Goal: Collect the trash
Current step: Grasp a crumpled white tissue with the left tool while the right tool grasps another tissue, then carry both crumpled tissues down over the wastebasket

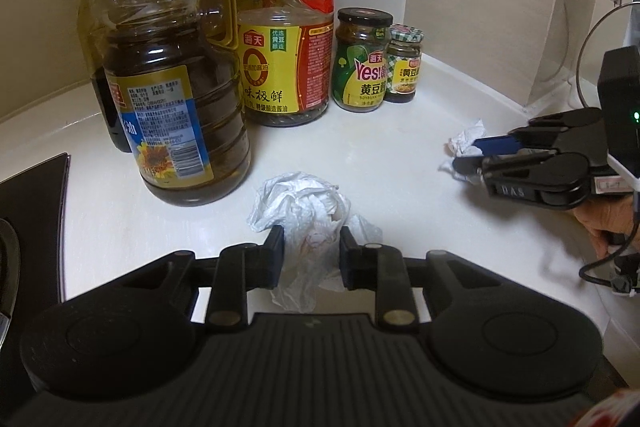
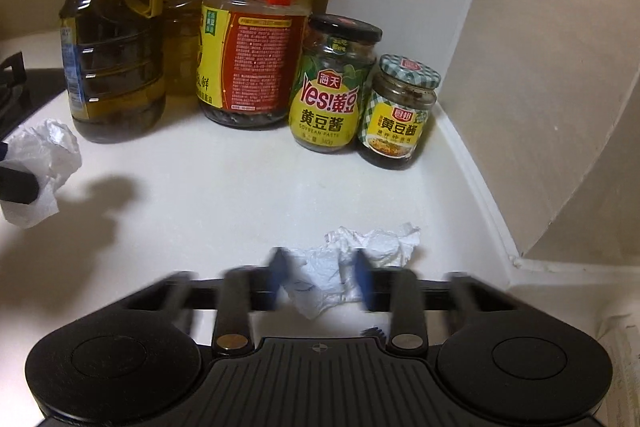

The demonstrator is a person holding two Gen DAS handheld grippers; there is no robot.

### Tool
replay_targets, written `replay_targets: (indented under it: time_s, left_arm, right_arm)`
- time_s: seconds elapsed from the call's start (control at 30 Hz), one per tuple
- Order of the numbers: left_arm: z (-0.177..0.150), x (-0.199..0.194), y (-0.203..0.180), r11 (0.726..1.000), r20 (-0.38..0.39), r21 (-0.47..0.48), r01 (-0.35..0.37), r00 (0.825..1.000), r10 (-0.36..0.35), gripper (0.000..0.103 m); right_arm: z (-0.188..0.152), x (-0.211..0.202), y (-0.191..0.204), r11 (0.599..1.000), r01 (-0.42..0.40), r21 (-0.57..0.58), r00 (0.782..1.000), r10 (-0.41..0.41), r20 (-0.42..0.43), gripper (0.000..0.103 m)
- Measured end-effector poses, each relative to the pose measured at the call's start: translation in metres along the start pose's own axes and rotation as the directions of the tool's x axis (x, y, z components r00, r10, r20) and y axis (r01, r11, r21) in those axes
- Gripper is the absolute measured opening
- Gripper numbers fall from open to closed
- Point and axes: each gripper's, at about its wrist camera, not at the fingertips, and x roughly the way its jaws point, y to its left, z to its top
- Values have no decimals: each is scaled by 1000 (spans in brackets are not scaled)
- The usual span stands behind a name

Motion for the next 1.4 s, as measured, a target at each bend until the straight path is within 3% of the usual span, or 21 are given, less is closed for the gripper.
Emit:
replay_targets:
  time_s: [0.13, 0.6, 0.87, 1.13, 1.4]
  left_arm:
    - [-3, -6, -6, 1000, 1, 0, 0, 1000, 0, 24]
    - [-25, -57, -51, 1000, 13, -20, -21, 1000, 21, 24]
    - [-50, -86, -82, 999, 7, -44, -18, 1000, 18, 24]
    - [-77, -107, -109, 996, -6, 18, 89, 996, -89, 24]
    - [-111, -133, -115, 969, -32, 103, 223, 975, -221, 24]
  right_arm:
    - [-2, -10, 2, 1000, 5, 2, 1000, -5, 24, 2]
    - [-33, -104, -15, 988, -103, 112, 989, 90, 119, 2]
    - [-67, -156, -3, 973, -195, 126, 978, 182, 105, 2]
    - [-106, -212, 16, 968, -171, 182, 984, 159, 83, 2]
    - [-145, -269, 54, 956, -69, 285, 997, 59, 45, 2]
